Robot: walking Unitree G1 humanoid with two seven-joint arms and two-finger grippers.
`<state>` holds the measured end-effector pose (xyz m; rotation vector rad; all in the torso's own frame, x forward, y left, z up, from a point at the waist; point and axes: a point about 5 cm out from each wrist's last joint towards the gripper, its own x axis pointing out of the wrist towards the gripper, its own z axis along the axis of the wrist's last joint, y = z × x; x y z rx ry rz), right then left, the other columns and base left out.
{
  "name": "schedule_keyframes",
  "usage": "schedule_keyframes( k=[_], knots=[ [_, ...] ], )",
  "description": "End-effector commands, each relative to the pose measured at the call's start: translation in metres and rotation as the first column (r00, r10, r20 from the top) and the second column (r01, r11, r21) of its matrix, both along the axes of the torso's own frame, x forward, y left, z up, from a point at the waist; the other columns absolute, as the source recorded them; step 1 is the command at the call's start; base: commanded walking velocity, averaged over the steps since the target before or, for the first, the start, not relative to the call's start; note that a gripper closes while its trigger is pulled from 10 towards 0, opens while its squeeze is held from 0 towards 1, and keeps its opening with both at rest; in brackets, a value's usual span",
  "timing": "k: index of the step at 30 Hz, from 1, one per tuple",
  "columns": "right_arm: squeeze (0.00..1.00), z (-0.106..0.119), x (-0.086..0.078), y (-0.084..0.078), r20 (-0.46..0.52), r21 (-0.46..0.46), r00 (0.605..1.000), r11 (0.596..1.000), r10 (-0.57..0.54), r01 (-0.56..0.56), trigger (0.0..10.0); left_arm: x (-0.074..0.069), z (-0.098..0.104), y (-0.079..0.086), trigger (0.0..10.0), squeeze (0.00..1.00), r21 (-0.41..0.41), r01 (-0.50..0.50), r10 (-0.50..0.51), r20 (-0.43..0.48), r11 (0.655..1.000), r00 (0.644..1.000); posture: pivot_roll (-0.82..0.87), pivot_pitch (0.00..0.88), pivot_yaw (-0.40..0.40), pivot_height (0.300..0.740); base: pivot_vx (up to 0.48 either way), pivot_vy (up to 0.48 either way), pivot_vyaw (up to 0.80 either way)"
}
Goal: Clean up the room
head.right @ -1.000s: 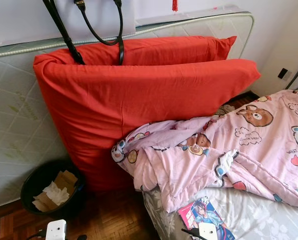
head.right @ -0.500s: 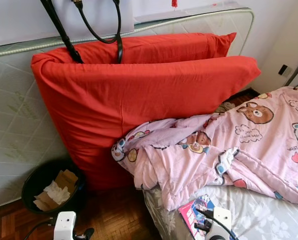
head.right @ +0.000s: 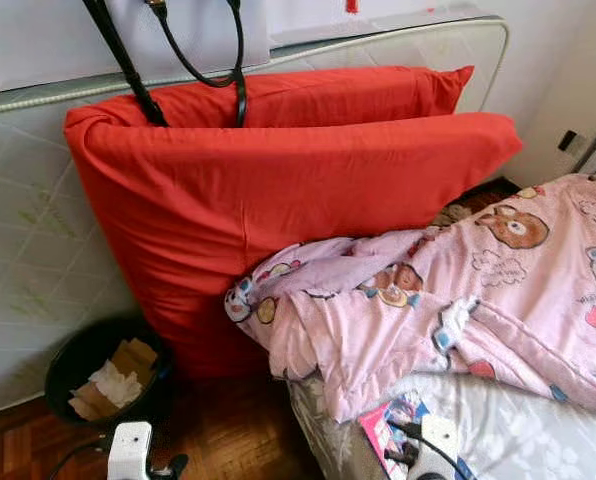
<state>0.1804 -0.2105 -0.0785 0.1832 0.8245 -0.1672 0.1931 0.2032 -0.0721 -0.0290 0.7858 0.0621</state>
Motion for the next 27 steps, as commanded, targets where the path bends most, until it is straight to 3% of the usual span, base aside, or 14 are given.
schedule_keyframes(
  k=[1,7,27],
  knots=[
    [0.0,-0.0015,-0.0017,0.0015,-0.009,0.027,0.999,0.999,-0.03,0.031,10.0,-0.0108,-0.0055,0.0035,10.0,0.0,0.009,-0.014,0.014,-0.042,1.0,0.999,-0.1,0.059,-0.024,0.74,0.0,0.0,0.0],
    [0.0,-0.0015,-0.0017,0.0008,-0.014,0.02,1.0,0.999,-0.027,0.028,10.0,-0.0123,-0.006,0.0056,10.0,0.0,0.011,-0.017,0.017,-0.05,1.0,0.999,-0.1,0.065,-0.023,0.74,0.0,0.0,0.0],
    [0.0,-0.0027,-0.0026,0.003,-0.026,0.039,0.999,0.999,-0.031,0.032,10.0,-0.0164,-0.0076,0.0097,10.0,0.0,0.013,-0.034,0.034,-0.068,0.999,0.997,-0.1,0.078,-0.024,0.74,0.0,0.297,0.0]
  ],
)
